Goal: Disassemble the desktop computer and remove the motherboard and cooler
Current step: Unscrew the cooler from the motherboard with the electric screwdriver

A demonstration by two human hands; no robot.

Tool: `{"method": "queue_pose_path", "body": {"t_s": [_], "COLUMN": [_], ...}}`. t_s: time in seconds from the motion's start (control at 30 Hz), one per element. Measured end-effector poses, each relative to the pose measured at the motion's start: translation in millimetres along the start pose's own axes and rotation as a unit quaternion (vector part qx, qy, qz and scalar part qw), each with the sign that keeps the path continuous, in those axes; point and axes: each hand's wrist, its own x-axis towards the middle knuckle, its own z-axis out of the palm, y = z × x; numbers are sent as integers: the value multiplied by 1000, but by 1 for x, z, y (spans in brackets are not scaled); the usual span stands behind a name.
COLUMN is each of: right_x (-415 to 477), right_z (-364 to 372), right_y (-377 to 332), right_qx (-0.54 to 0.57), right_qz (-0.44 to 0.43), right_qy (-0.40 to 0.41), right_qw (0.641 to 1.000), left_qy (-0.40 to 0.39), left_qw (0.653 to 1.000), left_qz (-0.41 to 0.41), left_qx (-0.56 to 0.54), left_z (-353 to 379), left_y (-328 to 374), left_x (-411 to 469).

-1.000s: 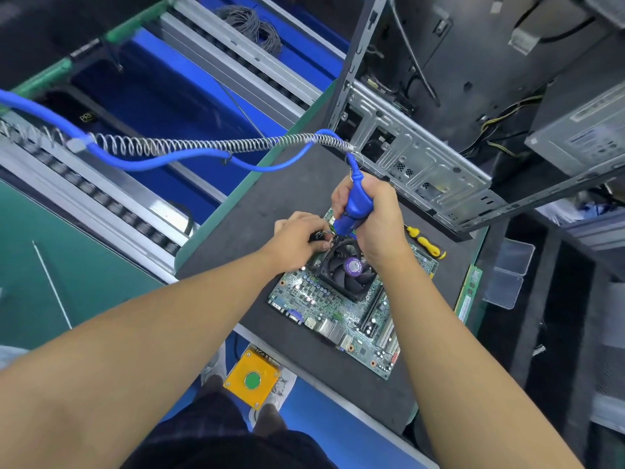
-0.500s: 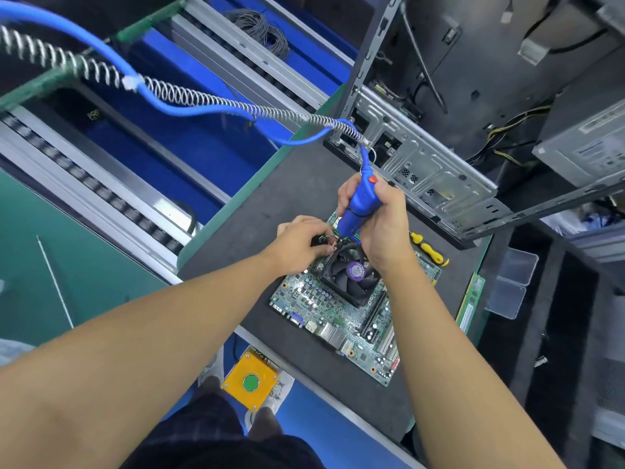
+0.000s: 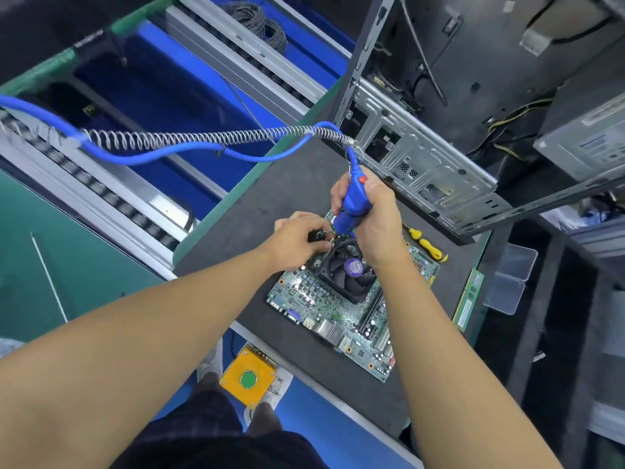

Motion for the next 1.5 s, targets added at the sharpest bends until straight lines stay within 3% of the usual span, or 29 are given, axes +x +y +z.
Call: {"method": "queue_pose_path", "body": {"t_s": [0.17,0.6,0.93,1.1,1.33,1.5], "right_x": [-2,-3,0,-3,-17,-39], "right_z": [-2,-5,0,-1,6,23], "right_y": [-2,-2,-3,-8,-20,-15], "right_qx": [7,-15,-54,-31,36,85], "right_qz": [2,-6,2,-16,-19,-9], "right_qy": [5,32,7,14,21,14], "right_qw": [1000,999,999,999,999,996], "left_qy": [-5,23,42,-1,1,95], "left_qw": [993,996,996,998,999,993], "left_qz": [-34,-33,-38,-21,10,71], "left_qx": [-116,-85,-75,-63,-40,21], "left_z": [-5,-4,-1,-5,-8,-17], "left_y": [0,6,5,3,2,-15], "left_x": [1,-3,-4,-5,-10,-31]}}
